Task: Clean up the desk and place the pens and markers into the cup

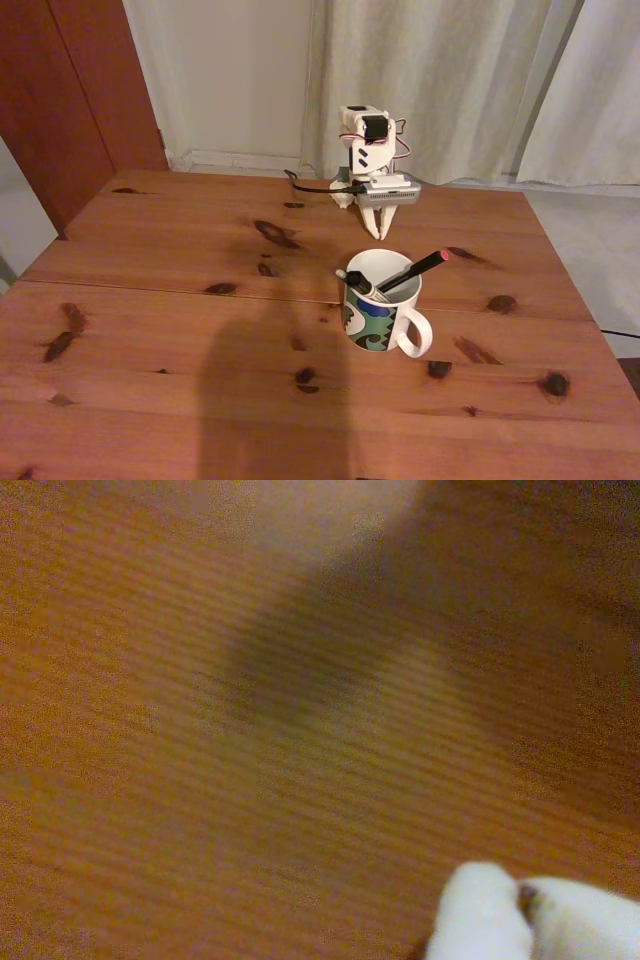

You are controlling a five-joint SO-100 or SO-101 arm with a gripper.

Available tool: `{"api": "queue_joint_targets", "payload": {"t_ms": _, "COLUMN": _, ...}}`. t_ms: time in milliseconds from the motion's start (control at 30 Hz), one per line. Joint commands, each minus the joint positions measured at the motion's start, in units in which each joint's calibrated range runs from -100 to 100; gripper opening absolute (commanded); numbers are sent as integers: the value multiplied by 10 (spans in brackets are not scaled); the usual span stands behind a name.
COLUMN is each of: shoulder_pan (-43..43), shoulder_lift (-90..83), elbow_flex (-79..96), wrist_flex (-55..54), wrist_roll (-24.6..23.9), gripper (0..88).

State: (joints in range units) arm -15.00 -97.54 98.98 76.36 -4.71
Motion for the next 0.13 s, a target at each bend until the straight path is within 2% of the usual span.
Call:
{"api": "queue_joint_targets", "payload": {"t_ms": 0, "shoulder_pan": 0, "shoulder_lift": -4, "elbow_flex": 6, "wrist_flex": 8, "wrist_roll": 3, "gripper": 12}}
{"api": "queue_joint_targets", "payload": {"t_ms": 100, "shoulder_pan": 0, "shoulder_lift": -4, "elbow_flex": 6, "wrist_flex": 8, "wrist_roll": 3, "gripper": 12}}
